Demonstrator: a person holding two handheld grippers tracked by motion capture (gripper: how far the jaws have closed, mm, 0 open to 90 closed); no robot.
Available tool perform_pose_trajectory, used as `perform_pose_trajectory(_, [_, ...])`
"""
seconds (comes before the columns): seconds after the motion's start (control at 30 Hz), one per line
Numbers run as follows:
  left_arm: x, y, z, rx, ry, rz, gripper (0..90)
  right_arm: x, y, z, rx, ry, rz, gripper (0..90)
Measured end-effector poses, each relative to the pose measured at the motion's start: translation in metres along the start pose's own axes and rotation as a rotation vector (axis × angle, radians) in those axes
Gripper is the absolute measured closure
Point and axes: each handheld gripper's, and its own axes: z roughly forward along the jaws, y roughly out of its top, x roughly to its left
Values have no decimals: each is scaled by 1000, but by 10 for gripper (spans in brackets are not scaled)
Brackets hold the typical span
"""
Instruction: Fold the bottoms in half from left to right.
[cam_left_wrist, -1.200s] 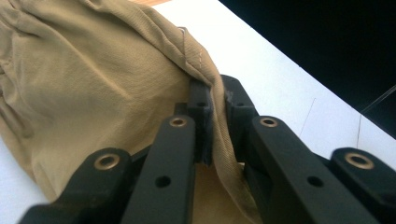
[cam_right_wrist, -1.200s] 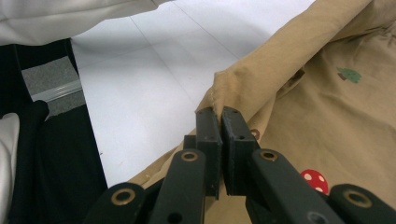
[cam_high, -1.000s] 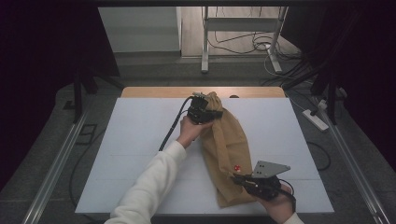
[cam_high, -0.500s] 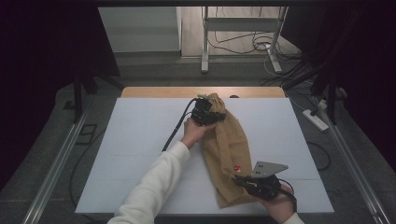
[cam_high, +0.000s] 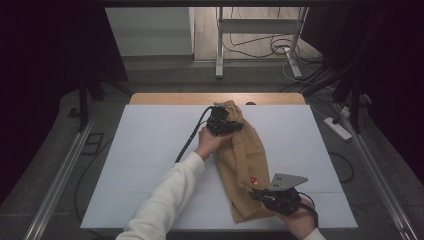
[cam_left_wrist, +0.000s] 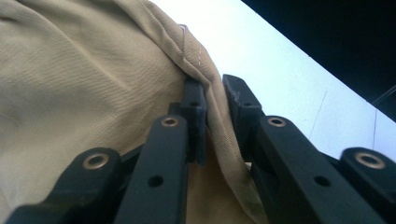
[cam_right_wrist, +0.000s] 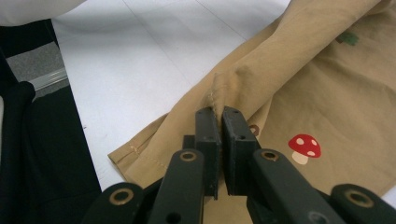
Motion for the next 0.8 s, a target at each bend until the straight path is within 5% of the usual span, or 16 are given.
perform_pose_trajectory(0.07, [0,0,1,-4,-11,5,761,0,-1,0,3,-1,2,847])
perform_pose_trajectory(0.13, [-1,0,0,-13,-29,25,646,0,-1,0,4,-2,-5,804])
perform_pose_trajectory(0.23, [-7,0,-5,-10,8,84,448,0,-2,-1,-3,-38,-30,608])
perform_pose_trajectory(0.3, [-7,1,-10,-17,4,80,382,-1,-4,-3,-15,-80,-33,514])
perform_pose_trajectory(0.57, [-7,-6,-30,-39,-9,86,349,-12,-7,-12,-49,-155,23,389])
perform_pose_trajectory(0.7, [-6,-11,-44,-27,-29,103,353,-19,-8,-12,-41,-159,42,389])
perform_pose_trajectory(0.8, [-7,-18,-55,-17,-7,115,357,-24,-9,-11,-29,-156,69,385])
